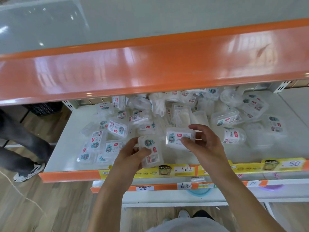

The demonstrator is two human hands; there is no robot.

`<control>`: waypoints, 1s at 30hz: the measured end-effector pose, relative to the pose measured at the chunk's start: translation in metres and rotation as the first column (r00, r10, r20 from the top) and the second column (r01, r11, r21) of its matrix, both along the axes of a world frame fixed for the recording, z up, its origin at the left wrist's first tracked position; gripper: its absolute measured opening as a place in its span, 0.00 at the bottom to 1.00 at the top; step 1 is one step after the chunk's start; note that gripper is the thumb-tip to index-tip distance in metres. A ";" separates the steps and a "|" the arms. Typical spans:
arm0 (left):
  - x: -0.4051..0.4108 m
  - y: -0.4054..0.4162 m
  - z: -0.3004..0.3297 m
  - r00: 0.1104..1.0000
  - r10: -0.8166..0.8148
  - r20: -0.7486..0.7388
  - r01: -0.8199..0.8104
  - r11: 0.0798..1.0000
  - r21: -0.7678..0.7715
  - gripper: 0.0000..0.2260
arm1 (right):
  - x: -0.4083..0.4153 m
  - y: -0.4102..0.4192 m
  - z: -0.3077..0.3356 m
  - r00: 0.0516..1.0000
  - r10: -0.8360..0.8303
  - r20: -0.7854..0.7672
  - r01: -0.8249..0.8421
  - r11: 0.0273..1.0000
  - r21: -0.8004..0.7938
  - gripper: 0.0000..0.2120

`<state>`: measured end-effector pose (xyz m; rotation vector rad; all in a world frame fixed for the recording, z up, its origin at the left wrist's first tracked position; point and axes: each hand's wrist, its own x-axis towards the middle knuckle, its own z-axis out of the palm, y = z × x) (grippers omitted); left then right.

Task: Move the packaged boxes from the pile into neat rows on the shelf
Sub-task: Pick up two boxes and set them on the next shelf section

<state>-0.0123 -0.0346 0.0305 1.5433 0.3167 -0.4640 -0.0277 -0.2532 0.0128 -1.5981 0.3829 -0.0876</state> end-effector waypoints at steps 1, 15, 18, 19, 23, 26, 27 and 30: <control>0.000 0.000 0.000 1.000 0.014 0.005 -0.014 1.000 -0.017 0.13 | -0.002 0.000 0.001 1.000 -0.005 -0.001 0.005 1.000 0.011 0.18; -0.006 -0.050 0.000 0.995 -0.043 0.094 0.057 0.986 -0.155 0.12 | -0.070 -0.055 0.014 0.952 -0.302 0.046 0.294 0.947 0.126 0.16; -0.009 -0.076 0.002 0.984 -0.132 0.118 0.151 0.974 -0.171 0.18 | -0.087 -0.076 0.015 0.938 -0.343 0.053 0.332 0.932 0.142 0.16; -0.011 -0.087 0.002 0.980 -0.159 0.123 0.178 0.971 -0.162 0.19 | -0.093 -0.085 0.015 0.930 -0.363 0.054 0.351 0.924 0.152 0.15; -0.021 -0.132 0.004 0.964 -0.225 0.144 0.243 0.962 -0.122 0.17 | -0.116 -0.124 0.016 0.898 -0.437 0.044 0.422 0.887 0.187 0.15; -0.032 -0.175 0.004 0.952 -0.258 0.163 0.281 0.949 -0.140 0.20 | -0.135 -0.164 0.020 0.885 -0.464 0.036 0.448 0.871 0.202 0.15; -0.036 -0.191 0.004 0.949 -0.267 0.170 0.293 0.945 -0.147 0.21 | -0.141 -0.179 0.021 0.881 -0.472 0.038 0.456 0.866 0.205 0.15; -0.051 -0.237 0.002 0.943 -0.279 0.181 0.309 0.937 -0.165 0.22 | -0.158 -0.223 0.024 0.883 -0.469 0.031 0.457 0.871 0.183 0.15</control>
